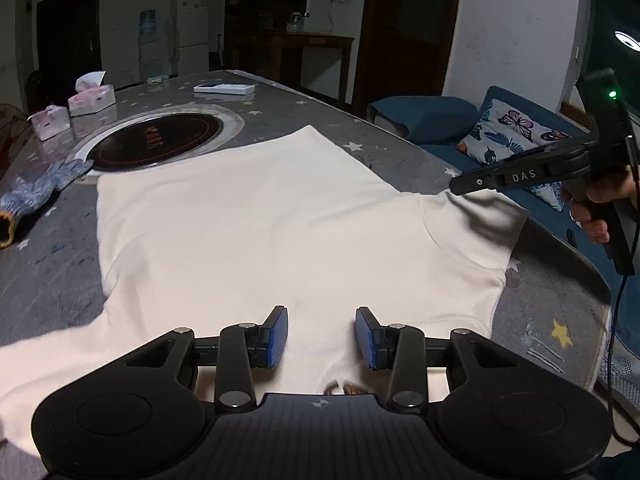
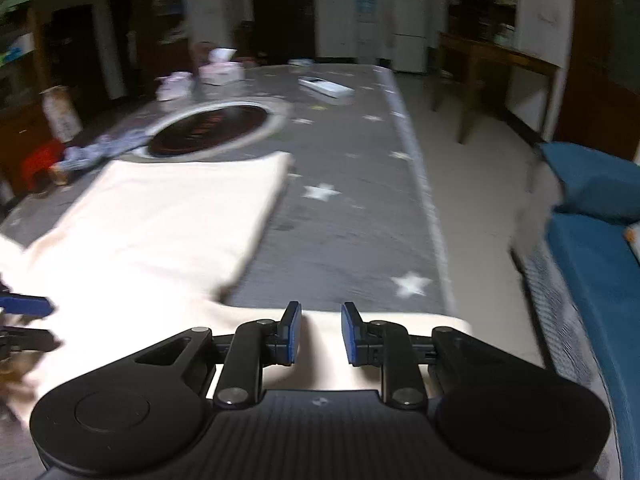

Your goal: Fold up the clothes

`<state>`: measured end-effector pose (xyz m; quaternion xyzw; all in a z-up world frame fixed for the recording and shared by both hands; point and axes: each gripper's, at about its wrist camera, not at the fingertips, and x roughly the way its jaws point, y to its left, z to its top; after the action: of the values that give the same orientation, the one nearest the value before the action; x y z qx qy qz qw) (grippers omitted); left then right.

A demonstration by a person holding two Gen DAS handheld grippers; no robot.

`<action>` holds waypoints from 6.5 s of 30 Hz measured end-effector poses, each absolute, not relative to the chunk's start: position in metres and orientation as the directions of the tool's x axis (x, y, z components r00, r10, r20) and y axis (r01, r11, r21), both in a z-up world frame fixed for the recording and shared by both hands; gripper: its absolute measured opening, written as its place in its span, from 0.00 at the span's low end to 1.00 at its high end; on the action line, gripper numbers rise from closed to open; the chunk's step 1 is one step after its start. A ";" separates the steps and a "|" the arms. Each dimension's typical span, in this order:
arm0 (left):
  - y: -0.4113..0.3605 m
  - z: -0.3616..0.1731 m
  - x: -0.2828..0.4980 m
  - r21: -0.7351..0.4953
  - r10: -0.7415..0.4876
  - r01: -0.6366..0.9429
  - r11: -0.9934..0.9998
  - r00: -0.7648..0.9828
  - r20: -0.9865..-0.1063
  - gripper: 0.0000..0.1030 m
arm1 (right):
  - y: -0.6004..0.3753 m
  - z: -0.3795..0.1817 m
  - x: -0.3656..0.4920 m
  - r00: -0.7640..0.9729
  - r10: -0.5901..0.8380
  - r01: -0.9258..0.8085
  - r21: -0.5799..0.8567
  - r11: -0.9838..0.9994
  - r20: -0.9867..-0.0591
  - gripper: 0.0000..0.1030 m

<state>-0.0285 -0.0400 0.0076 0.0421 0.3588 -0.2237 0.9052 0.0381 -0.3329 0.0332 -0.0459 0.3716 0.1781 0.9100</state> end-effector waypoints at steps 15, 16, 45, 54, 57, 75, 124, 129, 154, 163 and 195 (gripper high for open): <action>0.043 0.024 -0.063 -0.135 -0.256 0.222 0.966 0.734 -0.628 0.39 | -0.277 0.039 0.027 0.611 0.358 -0.504 0.002 0.864 -0.706 0.21; 0.051 0.024 -0.064 -0.134 -0.232 0.190 0.973 0.744 -0.627 0.39 | -0.273 0.042 0.023 0.603 0.374 -0.525 0.003 0.851 -0.704 0.22; 0.220 0.008 -0.056 -0.115 0.295 -0.472 0.874 0.704 -0.646 0.06 | -0.185 0.030 -0.026 0.350 0.531 -0.834 0.001 0.551 -0.771 0.27; 0.223 0.026 -0.053 -0.145 0.292 -0.465 0.873 0.737 -0.609 0.05 | -0.143 0.042 -0.004 0.327 0.582 -0.874 -0.003 0.487 -0.744 0.27; 0.223 0.031 -0.060 -0.169 0.292 -0.474 0.864 0.746 -0.598 0.05 | -0.119 0.043 0.008 0.300 0.614 -0.891 0.015 0.454 -0.730 0.27; 0.222 0.061 -0.091 -0.293 0.262 -0.457 0.840 0.814 -0.518 0.05 | -0.069 0.034 0.019 0.267 0.636 -0.917 0.013 0.400 -0.724 0.42; 0.034 0.013 -0.034 -0.191 -0.272 0.193 0.962 0.714 -0.645 0.14 | -0.267 0.040 0.002 0.534 0.478 -0.590 0.098 0.801 -0.697 0.39; 0.037 0.028 -0.033 -0.198 -0.277 0.195 0.960 0.736 -0.617 0.14 | -0.269 0.032 0.011 0.544 0.432 -0.552 0.081 0.830 -0.719 0.24; 0.031 0.014 -0.002 -0.193 -0.269 0.188 0.963 0.702 -0.659 0.13 | -0.387 0.030 -0.012 0.691 0.235 -0.164 0.168 0.972 -0.684 0.24; 0.027 0.015 -0.001 -0.178 -0.258 0.187 0.966 0.699 -0.667 0.14 | -0.450 0.005 -0.006 0.687 0.252 0.037 0.379 0.925 -0.681 0.39; 0.031 0.020 -0.009 -0.172 -0.246 0.175 0.969 0.711 -0.659 0.15 | -0.468 0.033 -0.009 0.814 0.345 0.020 0.615 0.789 -0.468 0.04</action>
<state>-0.0085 0.0307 0.0203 -0.0486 0.3628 -0.1139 0.9236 -0.0091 -0.4679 0.0334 0.3123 0.2915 0.0903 0.8996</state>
